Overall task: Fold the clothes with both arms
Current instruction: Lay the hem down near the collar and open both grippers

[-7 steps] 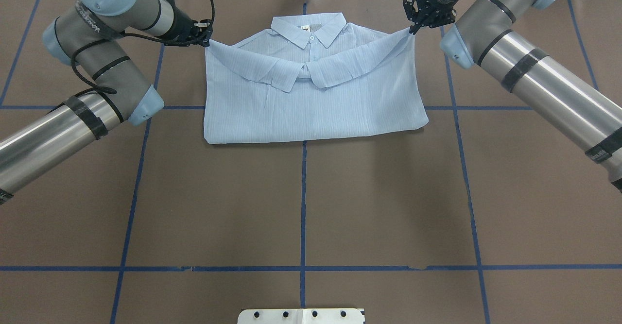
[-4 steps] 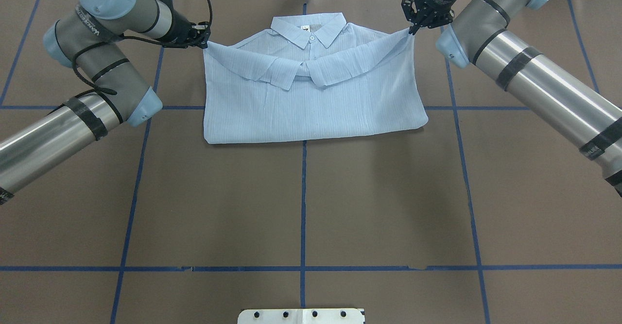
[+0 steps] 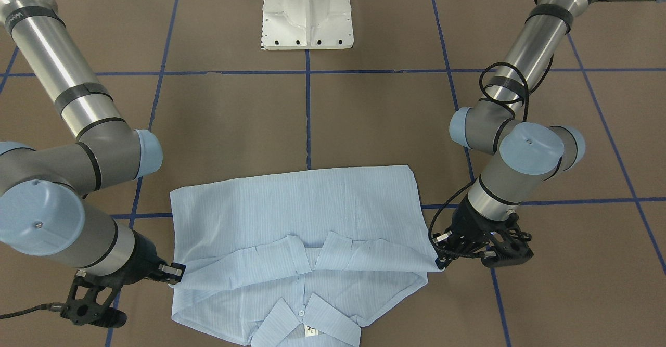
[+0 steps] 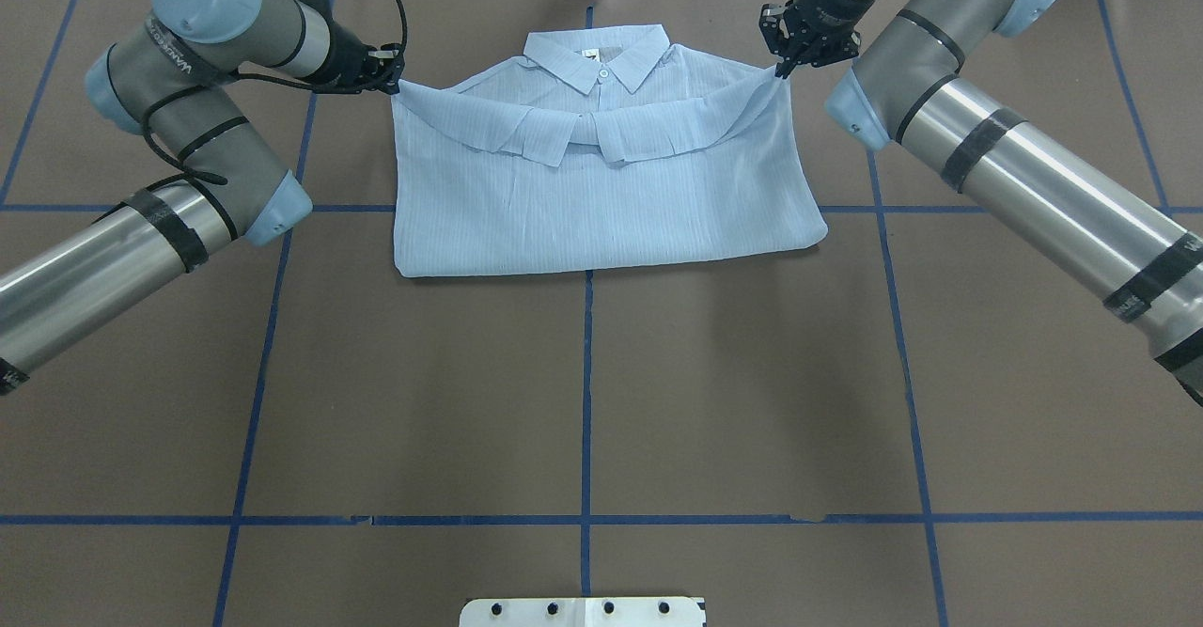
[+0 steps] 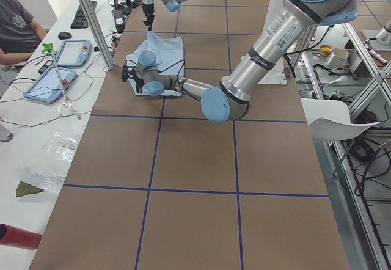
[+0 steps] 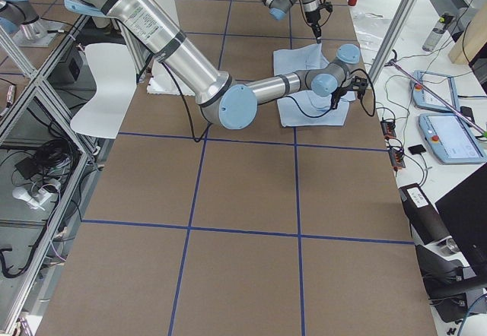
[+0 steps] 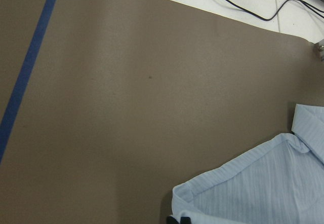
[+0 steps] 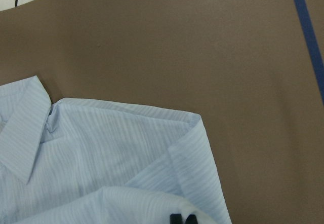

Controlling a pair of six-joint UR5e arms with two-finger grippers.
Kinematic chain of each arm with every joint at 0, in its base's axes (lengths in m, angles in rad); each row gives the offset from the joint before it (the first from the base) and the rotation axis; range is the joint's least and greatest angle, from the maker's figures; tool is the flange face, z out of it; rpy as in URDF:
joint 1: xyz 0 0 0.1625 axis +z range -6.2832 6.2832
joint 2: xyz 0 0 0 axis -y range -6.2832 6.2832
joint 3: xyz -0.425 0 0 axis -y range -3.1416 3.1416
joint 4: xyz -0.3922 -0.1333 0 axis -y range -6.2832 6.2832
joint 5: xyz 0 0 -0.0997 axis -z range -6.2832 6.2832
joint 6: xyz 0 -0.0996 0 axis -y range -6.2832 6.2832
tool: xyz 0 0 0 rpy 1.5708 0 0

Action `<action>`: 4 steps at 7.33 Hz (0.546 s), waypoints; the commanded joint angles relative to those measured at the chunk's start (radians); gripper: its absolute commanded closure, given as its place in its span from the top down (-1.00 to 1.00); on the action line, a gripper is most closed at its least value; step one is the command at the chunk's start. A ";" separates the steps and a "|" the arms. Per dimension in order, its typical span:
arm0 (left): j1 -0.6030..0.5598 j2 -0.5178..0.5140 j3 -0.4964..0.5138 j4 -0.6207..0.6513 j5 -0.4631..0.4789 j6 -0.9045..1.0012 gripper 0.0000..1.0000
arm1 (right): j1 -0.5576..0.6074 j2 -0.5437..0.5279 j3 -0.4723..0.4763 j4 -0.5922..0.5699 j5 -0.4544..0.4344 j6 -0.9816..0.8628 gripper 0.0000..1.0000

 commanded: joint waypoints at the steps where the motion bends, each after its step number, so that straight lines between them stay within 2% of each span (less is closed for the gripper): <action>1: 0.000 0.008 -0.005 -0.003 0.000 0.001 1.00 | -0.008 -0.010 0.008 0.011 -0.023 -0.030 1.00; 2: 0.000 0.017 -0.007 -0.003 0.000 0.005 1.00 | -0.006 -0.034 0.040 0.011 -0.019 -0.045 1.00; 4: -0.008 0.032 -0.031 -0.003 0.000 0.010 1.00 | -0.032 -0.179 0.248 0.002 -0.004 -0.036 1.00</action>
